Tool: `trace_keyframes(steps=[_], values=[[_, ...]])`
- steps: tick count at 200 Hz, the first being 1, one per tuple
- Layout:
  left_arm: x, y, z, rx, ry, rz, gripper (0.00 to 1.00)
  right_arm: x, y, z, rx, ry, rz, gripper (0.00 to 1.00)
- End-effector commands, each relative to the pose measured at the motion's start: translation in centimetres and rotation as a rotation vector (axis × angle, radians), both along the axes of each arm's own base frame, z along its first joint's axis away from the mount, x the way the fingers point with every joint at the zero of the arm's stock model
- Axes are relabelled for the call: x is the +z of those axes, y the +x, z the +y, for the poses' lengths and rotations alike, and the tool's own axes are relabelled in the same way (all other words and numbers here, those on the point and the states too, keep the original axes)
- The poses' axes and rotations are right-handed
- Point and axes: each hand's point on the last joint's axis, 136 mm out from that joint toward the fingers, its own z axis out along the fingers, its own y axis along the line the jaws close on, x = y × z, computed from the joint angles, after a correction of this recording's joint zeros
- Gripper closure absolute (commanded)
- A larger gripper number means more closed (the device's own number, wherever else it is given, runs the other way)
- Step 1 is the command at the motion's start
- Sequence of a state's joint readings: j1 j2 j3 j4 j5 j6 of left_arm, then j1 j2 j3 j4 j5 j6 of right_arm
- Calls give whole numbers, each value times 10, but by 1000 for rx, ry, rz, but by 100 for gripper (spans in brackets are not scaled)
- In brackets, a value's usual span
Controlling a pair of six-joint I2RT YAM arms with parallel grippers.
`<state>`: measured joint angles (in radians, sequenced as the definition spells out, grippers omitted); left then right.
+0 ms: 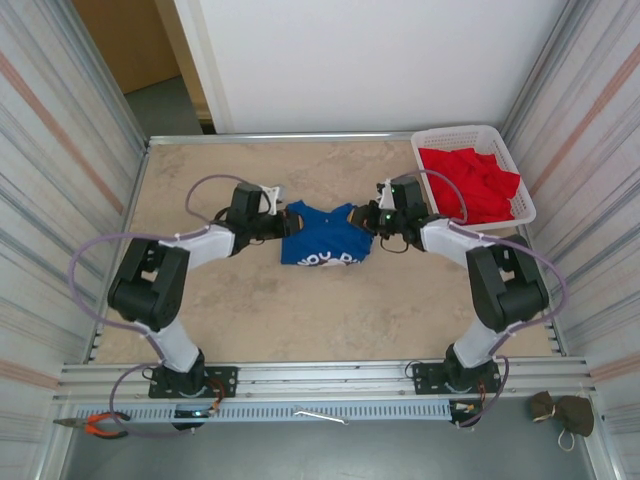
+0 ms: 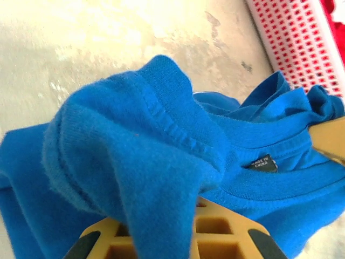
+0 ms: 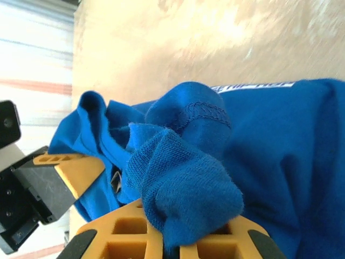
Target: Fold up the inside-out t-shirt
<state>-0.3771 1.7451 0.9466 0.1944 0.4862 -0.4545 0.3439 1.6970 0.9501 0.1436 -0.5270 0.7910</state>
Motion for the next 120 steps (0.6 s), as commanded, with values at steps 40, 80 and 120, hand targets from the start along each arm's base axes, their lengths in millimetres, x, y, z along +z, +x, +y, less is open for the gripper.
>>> trace_keyframes(steps=[40, 80, 120], values=[[-52, 47, 19, 68, 190, 24, 98, -59, 45, -15, -56, -111, 117, 100], [-48, 71, 12, 86, 174, 28, 72, -41, 60, -25, -79, -113, 89, 62], [-17, 77, 20, 117, 150, -6, 37, 2, 40, -33, -86, -125, 12, 51]])
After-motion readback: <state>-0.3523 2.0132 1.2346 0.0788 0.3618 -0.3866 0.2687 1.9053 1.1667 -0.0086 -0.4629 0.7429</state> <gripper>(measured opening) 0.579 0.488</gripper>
